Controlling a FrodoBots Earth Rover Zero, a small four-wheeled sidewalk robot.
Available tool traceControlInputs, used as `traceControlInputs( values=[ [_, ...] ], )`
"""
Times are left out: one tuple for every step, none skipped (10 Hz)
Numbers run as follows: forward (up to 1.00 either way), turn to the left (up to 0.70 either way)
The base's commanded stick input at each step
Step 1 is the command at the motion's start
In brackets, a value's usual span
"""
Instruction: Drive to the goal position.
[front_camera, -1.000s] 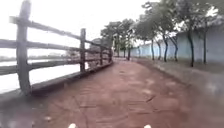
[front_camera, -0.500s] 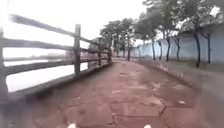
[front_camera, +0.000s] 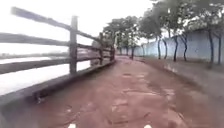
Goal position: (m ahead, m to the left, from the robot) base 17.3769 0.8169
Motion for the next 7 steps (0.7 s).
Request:
traceControlInputs(
  values=[
    [0.85,0.03],
    [0.85,0.03],
    [0.85,0.03],
    [0.85,0.03],
    [0.85,0.03],
    [0.85,0.03],
    [0.85,0.03]
  ],
)
